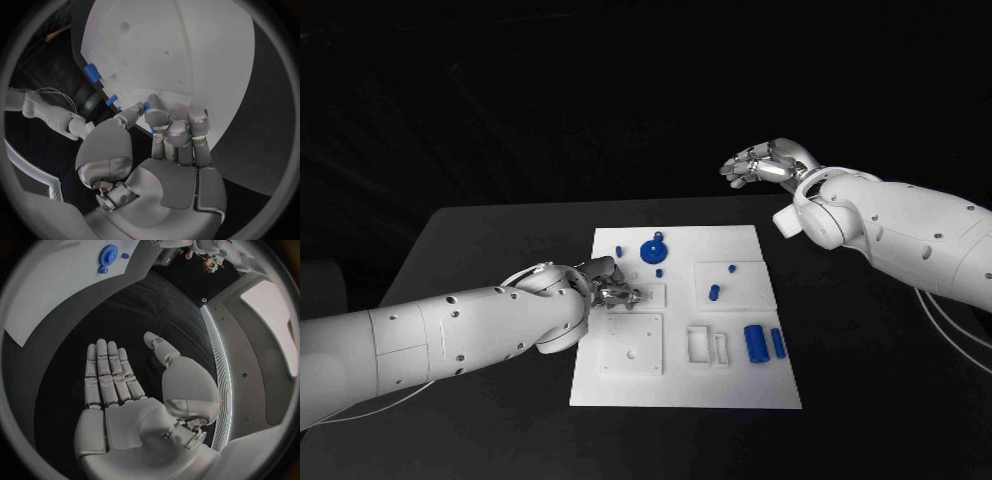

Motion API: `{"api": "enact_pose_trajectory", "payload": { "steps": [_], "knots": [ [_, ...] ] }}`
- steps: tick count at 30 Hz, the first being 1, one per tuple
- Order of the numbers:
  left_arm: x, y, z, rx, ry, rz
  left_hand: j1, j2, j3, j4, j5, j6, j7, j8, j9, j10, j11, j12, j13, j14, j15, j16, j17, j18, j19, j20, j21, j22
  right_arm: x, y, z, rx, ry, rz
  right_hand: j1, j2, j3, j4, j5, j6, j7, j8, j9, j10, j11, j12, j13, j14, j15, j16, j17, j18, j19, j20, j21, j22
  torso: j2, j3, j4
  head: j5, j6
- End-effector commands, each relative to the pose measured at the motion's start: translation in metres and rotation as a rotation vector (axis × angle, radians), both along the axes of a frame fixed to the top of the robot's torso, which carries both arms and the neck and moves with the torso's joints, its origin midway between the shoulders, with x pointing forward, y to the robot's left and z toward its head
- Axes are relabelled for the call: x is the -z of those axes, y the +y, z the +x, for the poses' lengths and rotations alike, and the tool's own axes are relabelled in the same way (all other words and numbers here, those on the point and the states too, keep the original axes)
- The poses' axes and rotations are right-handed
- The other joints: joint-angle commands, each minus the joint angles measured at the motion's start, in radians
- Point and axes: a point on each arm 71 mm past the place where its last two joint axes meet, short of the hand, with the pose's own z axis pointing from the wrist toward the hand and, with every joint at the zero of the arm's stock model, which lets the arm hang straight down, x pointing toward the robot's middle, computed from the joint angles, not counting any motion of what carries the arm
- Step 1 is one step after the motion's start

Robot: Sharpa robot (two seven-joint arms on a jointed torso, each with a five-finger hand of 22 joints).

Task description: Assemble the parts on the task board

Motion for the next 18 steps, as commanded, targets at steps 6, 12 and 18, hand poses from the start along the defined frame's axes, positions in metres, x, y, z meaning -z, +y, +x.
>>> {"api": "enact_pose_trajectory", "payload": {
  "steps": [6, 12, 18],
  "knots": [
    [0.0004, -0.0022, -0.0012, 0.004, 0.019, -0.035, 0.054, 0.031, 0.002, -0.038, -0.001, -0.033, 0.011, -0.011, -0.009, 0.002, 0.005, -0.009, -0.012, 0.005, -0.011, -0.002, -0.006, 0.007, -0.011, -0.093, 0.004, -0.001, 0.0017, 0.0012, -0.0001, -0.012, 0.007, 0.005, -0.010, 0.004, -0.005, 0.000, 0.006, -0.002, 0.003, 0.004, -0.001, 0.004, 0.000, -0.006, -0.002, -0.003, 0.002, -0.007, -0.001, 0.008, -0.002, 0.005, -0.003, -0.001, 0.000, 0.0008, -0.0004, -0.001, 0.001],
    [0.0003, -0.0022, -0.0018, 0.002, 0.028, -0.058, 0.076, 0.055, 0.001, -0.063, 0.012, -0.045, 0.018, -0.024, -0.017, -0.002, 0.011, -0.016, -0.018, -0.003, -0.005, -0.009, -0.011, 0.003, -0.019, -0.090, -0.001, -0.003, 0.0020, 0.0002, -0.0003, -0.011, 0.008, 0.004, -0.011, 0.005, -0.005, 0.000, 0.006, -0.002, 0.003, 0.004, -0.002, 0.005, 0.000, -0.006, -0.002, -0.003, 0.002, -0.007, -0.001, 0.008, -0.002, 0.005, -0.003, -0.001, 0.000, 0.0002, -0.0002, 0.000, 0.002],
    [0.0005, -0.0013, -0.0031, 0.008, 0.042, -0.076, 0.080, 0.079, -0.002, -0.087, 0.051, -0.115, 0.040, -0.073, -0.031, -0.007, 0.031, -0.029, -0.027, -0.011, 0.013, -0.018, -0.017, -0.002, -0.029, -0.086, -0.010, -0.006, 0.0033, -0.0008, -0.0004, -0.009, 0.011, 0.004, -0.011, 0.005, -0.005, 0.000, 0.006, -0.002, 0.003, 0.004, -0.002, 0.005, 0.000, -0.006, -0.002, -0.003, 0.002, -0.007, -0.001, 0.008, -0.002, 0.005, -0.003, -0.001, 0.000, 0.0004, -0.0002, -0.001, 0.002]
  ]
}}
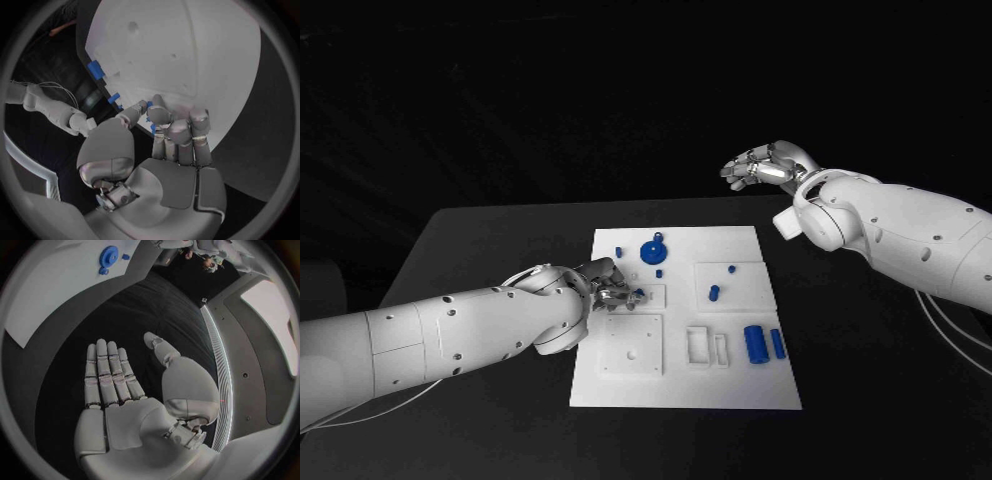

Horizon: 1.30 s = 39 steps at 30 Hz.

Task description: Assemble the parts on the task board

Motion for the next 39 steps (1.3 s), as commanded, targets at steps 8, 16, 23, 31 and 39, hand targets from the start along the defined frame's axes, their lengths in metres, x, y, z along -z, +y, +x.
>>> {"api": "enact_pose_trajectory", "payload": {
  "steps": [8, 16, 23, 31, 39],
  "knots": [
    [0.000, -0.002, -0.002, 0.021, 0.035, -0.055, 0.039, 0.083, 0.035, -0.075, 0.074, -0.055, 0.027, -0.037, 0.003, 0.015, 0.026, -0.013, -0.021, -0.003, 0.023, -0.001, 0.000, 0.002, -0.012, -0.095, -0.006, -0.002, 0.004, 0.000, -0.001, -0.011, 0.013, 0.004, -0.007, 0.001, -0.006, 0.000, 0.007, -0.002, 0.003, 0.004, -0.001, 0.005, 0.000, -0.006, -0.002, -0.003, 0.003, -0.007, -0.002, 0.008, -0.002, 0.005, -0.004, -0.001, 0.000, -0.0006, 0.0005, 0.000, 0.001],
    [0.000, -0.001, -0.002, 0.025, 0.048, -0.079, 0.034, 0.112, 0.035, -0.094, 0.089, -0.061, 0.030, -0.044, 0.010, 0.016, 0.029, -0.013, -0.027, -0.004, 0.026, -0.001, 0.000, -0.001, -0.013, -0.094, -0.007, -0.002, 0.005, -0.001, -0.001, -0.011, 0.017, 0.003, -0.008, 0.002, -0.007, 0.000, 0.007, -0.002, 0.003, 0.004, -0.001, 0.005, 0.000, -0.006, -0.003, -0.003, 0.003, -0.007, -0.002, 0.008, -0.002, 0.005, -0.004, -0.001, 0.000, -0.0005, 0.0001, -0.001, 0.003],
    [0.000, 0.006, -0.003, 0.058, 0.132, -0.191, 0.020, 0.141, 0.034, -0.105, 0.052, -0.073, 0.035, -0.055, 0.017, 0.020, 0.034, -0.011, -0.034, -0.004, 0.031, -0.001, -0.001, -0.002, -0.013, -0.094, -0.009, -0.003, 0.007, 0.001, -0.005, -0.032, 0.018, -0.009, -0.003, 0.003, -0.006, -0.002, 0.007, -0.002, 0.003, 0.005, -0.002, 0.005, 0.000, -0.006, -0.005, -0.003, 0.002, -0.007, -0.002, 0.010, -0.003, 0.005, -0.004, -0.001, 0.000, -0.0011, -0.0005, -0.003, 0.017],
    [-0.008, 0.016, 0.006, 0.093, 0.214, -0.364, 0.015, 0.168, 0.038, -0.124, 0.031, -0.081, 0.038, -0.063, 0.025, 0.014, 0.037, -0.012, -0.041, -0.009, 0.034, -0.005, -0.003, -0.005, -0.022, -0.092, -0.014, -0.004, 0.008, 0.011, -0.016, -0.120, -0.007, -0.138, 0.025, 0.008, 0.004, -0.006, 0.009, 0.009, -0.002, 0.013, -0.003, 0.012, -0.004, -0.003, -0.009, 0.001, 0.000, -0.004, -0.002, 0.014, 0.002, 0.007, -0.002, 0.000, -0.001, -0.0009, 0.0009, -0.003, 0.035],
    [-0.008, 0.021, 0.007, 0.117, 0.260, -0.430, 0.005, 0.184, 0.037, -0.144, 0.031, -0.084, 0.039, -0.067, 0.031, 0.005, 0.038, -0.013, -0.045, -0.016, 0.035, -0.007, -0.003, -0.009, -0.030, -0.090, -0.017, -0.003, 0.011, 0.025, -0.027, -0.210, -0.037, -0.260, 0.055, 0.014, 0.016, -0.007, 0.007, 0.027, -0.009, 0.023, -0.004, 0.023, -0.008, 0.002, -0.015, 0.007, -0.002, 0.000, -0.001, 0.019, 0.008, 0.010, 0.000, 0.002, -0.001, -0.0019, 0.0007, 0.002, 0.048]
  ]
}}
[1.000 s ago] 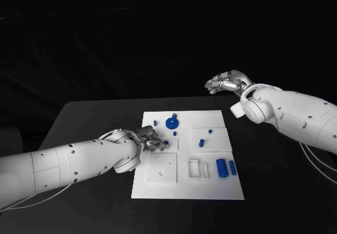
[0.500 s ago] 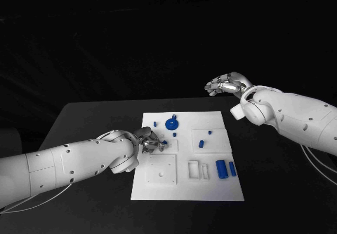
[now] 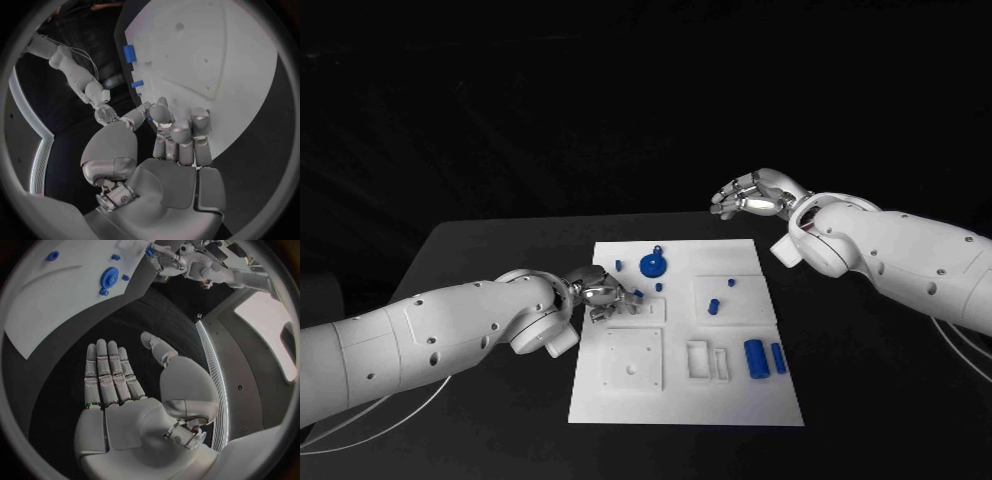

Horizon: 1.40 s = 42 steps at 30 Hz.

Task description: Assemble the parts on the task board

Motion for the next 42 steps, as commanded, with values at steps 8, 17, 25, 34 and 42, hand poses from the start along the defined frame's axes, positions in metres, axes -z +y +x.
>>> {"api": "enact_pose_trajectory", "payload": {
  "steps": [8, 17, 25, 34, 42],
  "knots": [
    [-0.002, 0.001, -0.003, 0.096, 0.126, -0.227, 0.039, 0.066, 0.074, -0.097, 0.001, -0.006, 0.001, -0.008, 0.006, -0.014, 0.002, -0.002, -0.003, -0.011, 0.002, -0.003, 0.000, 0.006, -0.014, -0.097, -0.005, 0.001, 0.000, 0.026, -0.022, -0.170, -0.112, -0.248, 0.059, -0.009, 0.009, 0.000, -0.024, 0.025, -0.005, 0.016, -0.004, 0.034, -0.011, 0.013, -0.003, 0.029, -0.012, 0.014, 0.008, 0.022, 0.025, 0.001, 0.012, 0.007, 0.001, -0.0008, -0.0008, 0.009, 0.025],
    [-0.014, 0.005, -0.005, 0.179, 0.178, -0.390, 0.029, 0.077, 0.073, -0.115, 0.000, -0.010, 0.002, -0.013, 0.011, -0.021, 0.003, 0.002, -0.004, -0.018, 0.003, -0.002, 0.001, 0.004, -0.019, -0.096, -0.007, 0.002, -0.005, 0.053, -0.052, -0.324, -0.152, -0.317, 0.126, -0.028, -0.014, -0.001, -0.049, 0.031, -0.020, 0.018, -0.013, 0.145, -0.064, 0.088, 0.045, 0.124, -0.065, 0.099, 0.090, 0.022, 0.144, -0.039, 0.077, 0.026, 0.000, -0.0016, 0.0008, 0.007, 0.049],
    [-0.020, -0.001, -0.013, 0.263, 0.211, -0.453, 0.021, 0.086, 0.073, -0.124, -0.011, -0.012, 0.003, -0.017, 0.016, -0.029, 0.004, 0.002, -0.007, -0.026, 0.004, -0.003, 0.002, 0.001, -0.027, -0.095, -0.010, 0.003, 0.002, 0.084, -0.073, -0.423, -0.189, -0.363, 0.163, -0.043, -0.054, -0.004, -0.056, 0.018, -0.050, 0.014, -0.017, 0.224, -0.119, 0.280, 0.212, 0.207, -0.139, 0.272, 0.308, 0.022, 0.293, -0.108, 0.204, 0.091, 0.001, 0.0002, 0.0022, 0.014, 0.063],
    [-0.020, -0.003, -0.016, 0.287, 0.238, -0.472, 0.012, 0.092, 0.073, -0.124, -0.010, -0.011, 0.004, -0.019, 0.020, -0.035, 0.005, 0.002, -0.009, -0.034, 0.005, -0.004, 0.002, -0.002, -0.034, -0.093, -0.013, 0.003, 0.002, 0.100, -0.084, -0.473, -0.227, -0.346, 0.166, -0.053, -0.043, 0.000, -0.062, -0.004, -0.080, 0.012, -0.017, 0.159, -0.145, 0.544, 0.517, 0.237, -0.190, 0.383, 0.653, 0.022, 0.363, -0.162, 0.338, 0.195, 0.002, 0.0009, 0.0011, 0.018, 0.066],
    [-0.020, -0.004, -0.016, 0.291, 0.242, -0.471, -0.005, 0.101, 0.072, -0.120, -0.004, -0.011, 0.005, -0.021, 0.026, -0.042, 0.006, 0.004, -0.011, -0.042, 0.006, -0.003, 0.003, -0.005, -0.040, -0.092, -0.015, 0.005, 0.004, 0.107, -0.090, -0.510, -0.219, -0.342, 0.167, -0.046, -0.028, -0.001, -0.065, -0.008, -0.088, 0.016, -0.015, 0.157, -0.151, 0.571, 0.583, 0.258, -0.198, 0.370, 0.749, 0.022, 0.369, -0.173, 0.367, 0.225, 0.001, 0.0006, 0.0001, 0.020, 0.064]
  ]
}}
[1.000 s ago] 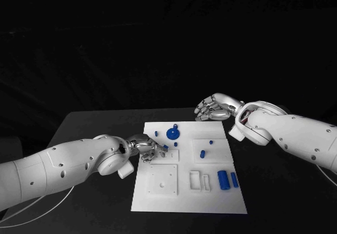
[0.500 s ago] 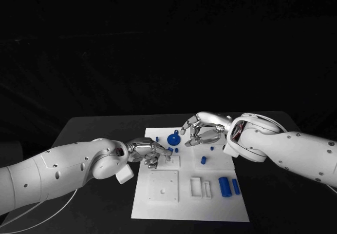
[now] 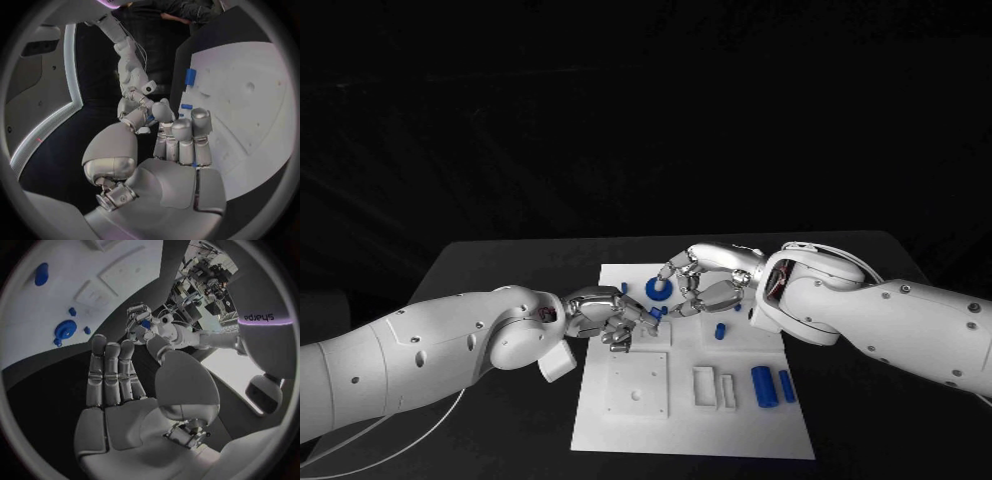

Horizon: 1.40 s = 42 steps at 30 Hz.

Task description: Assemble the parts on the task board

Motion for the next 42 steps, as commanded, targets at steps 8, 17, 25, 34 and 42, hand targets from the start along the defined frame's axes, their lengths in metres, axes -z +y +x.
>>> {"api": "enact_pose_trajectory", "payload": {
  "steps": [8, 17, 25, 34, 42],
  "knots": [
    [-0.002, -0.002, -0.002, 0.022, 0.013, -0.040, -0.004, 0.072, 0.003, 0.008, 0.038, 0.002, 0.005, 0.008, 0.024, -0.020, -0.001, 0.010, -0.003, -0.018, -0.002, 0.000, 0.004, -0.009, -0.015, -0.104, -0.008, 0.005, 0.005, 0.006, -0.007, -0.052, 0.013, -0.023, 0.023, 0.024, 0.030, -0.001, -0.029, 0.015, -0.013, 0.007, -0.002, -0.004, -0.011, 0.061, 0.080, 0.013, -0.007, 0.034, 0.068, 0.008, 0.006, -0.016, 0.062, 0.056, -0.001, 0.0006, -0.0017, 0.002, -0.007],
    [-0.002, -0.001, -0.001, 0.015, 0.014, -0.038, -0.016, 0.076, 0.007, 0.003, 0.049, 0.004, 0.004, 0.009, 0.035, -0.023, -0.002, 0.014, -0.003, -0.021, -0.003, 0.003, 0.005, -0.009, -0.017, -0.105, -0.007, 0.007, 0.004, 0.012, -0.012, -0.078, 0.004, -0.005, 0.020, 0.034, 0.052, 0.000, -0.053, 0.029, -0.015, 0.011, -0.004, -0.007, -0.014, 0.100, 0.130, 0.014, -0.014, 0.084, 0.076, 0.008, 0.010, -0.026, 0.103, 0.092, 0.000, 0.0012, -0.0004, 0.002, -0.010],
    [-0.002, -0.002, -0.002, 0.025, 0.020, -0.037, -0.026, 0.076, 0.011, -0.002, 0.061, 0.009, 0.002, 0.012, 0.046, -0.025, -0.003, 0.017, -0.005, -0.022, -0.005, 0.005, 0.005, -0.010, -0.017, -0.106, -0.006, 0.009, 0.004, 0.013, -0.011, -0.080, 0.009, -0.006, 0.016, 0.051, 0.077, 0.000, -0.109, 0.034, -0.016, 0.012, -0.007, -0.008, -0.016, 0.123, 0.162, 0.009, -0.020, 0.126, 0.076, 0.008, 0.013, -0.033, 0.128, 0.112, 0.000, 0.0001, 0.0000, 0.002, -0.012],
    [-0.003, -0.003, -0.002, 0.029, 0.023, -0.048, -0.033, 0.076, 0.014, -0.004, 0.073, 0.011, 0.001, 0.013, 0.053, -0.026, -0.004, 0.019, -0.006, -0.023, -0.006, 0.006, 0.005, -0.010, -0.017, -0.107, -0.006, 0.010, 0.007, 0.014, -0.010, -0.083, 0.007, -0.024, 0.000, 0.073, 0.144, 0.002, -0.202, 0.058, -0.013, 0.019, -0.008, -0.013, -0.012, 0.143, 0.192, -0.006, -0.022, 0.175, 0.074, 0.008, 0.013, -0.038, 0.153, 0.133, 0.000, 0.0004, -0.0013, 0.003, -0.014],
    [-0.003, -0.003, -0.002, 0.030, 0.022, -0.049, -0.034, 0.076, 0.015, -0.005, 0.075, 0.011, 0.001, 0.013, 0.055, -0.026, -0.004, 0.019, -0.006, -0.024, -0.006, 0.006, 0.005, -0.010, -0.017, -0.107, -0.006, 0.010, 0.008, 0.014, -0.009, -0.084, 0.007, -0.037, -0.014, 0.080, 0.192, 0.003, -0.251, 0.072, -0.007, 0.022, -0.009, -0.017, -0.007, 0.149, 0.203, -0.014, -0.022, 0.192, 0.071, 0.008, 0.011, -0.038, 0.161, 0.139, 0.000, -0.0001, -0.0002, 0.004, -0.017]
  ]
}}
